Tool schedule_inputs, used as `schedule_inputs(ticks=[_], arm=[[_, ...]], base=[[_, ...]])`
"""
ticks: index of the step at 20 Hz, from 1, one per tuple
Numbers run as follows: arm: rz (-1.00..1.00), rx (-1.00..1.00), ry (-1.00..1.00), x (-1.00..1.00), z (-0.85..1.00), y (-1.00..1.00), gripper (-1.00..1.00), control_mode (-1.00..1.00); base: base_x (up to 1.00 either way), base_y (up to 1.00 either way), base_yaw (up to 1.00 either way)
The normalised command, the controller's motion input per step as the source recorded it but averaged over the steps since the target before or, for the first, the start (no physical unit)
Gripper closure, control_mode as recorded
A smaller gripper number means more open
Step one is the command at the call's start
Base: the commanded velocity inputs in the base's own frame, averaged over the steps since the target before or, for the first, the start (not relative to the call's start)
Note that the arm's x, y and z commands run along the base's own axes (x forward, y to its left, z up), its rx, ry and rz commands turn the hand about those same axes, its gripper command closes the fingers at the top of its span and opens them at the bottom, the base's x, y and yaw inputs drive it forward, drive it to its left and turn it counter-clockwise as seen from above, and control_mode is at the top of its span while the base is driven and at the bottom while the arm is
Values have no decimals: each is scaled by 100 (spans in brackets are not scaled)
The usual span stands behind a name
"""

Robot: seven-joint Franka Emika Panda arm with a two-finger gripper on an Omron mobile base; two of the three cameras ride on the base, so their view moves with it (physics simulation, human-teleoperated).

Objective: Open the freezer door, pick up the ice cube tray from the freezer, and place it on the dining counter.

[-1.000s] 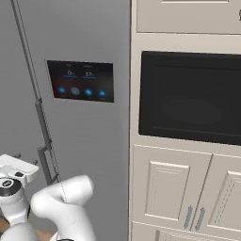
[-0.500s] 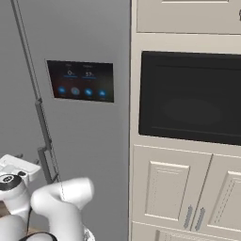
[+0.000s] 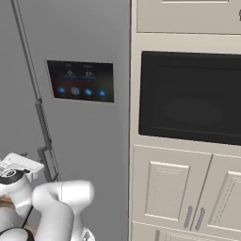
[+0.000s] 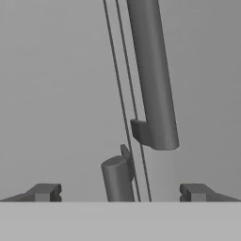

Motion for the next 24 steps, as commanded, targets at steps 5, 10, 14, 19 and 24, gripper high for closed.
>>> schedule_inputs(ticks=[5, 10, 14, 19, 24], arm=[[0, 0, 0, 24, -20, 0, -100, -100], [0, 0, 0, 17, -23, 3, -100, -100], [0, 0, 0, 10, -17, 4, -100, -100], [0, 0, 0, 17, -14, 0, -100, -100], [0, 0, 0, 16, -16, 0, -100, -100]], base=[[0, 0, 0], [0, 0, 0], [0, 0, 0], [0, 0, 0], [0, 0, 0]])
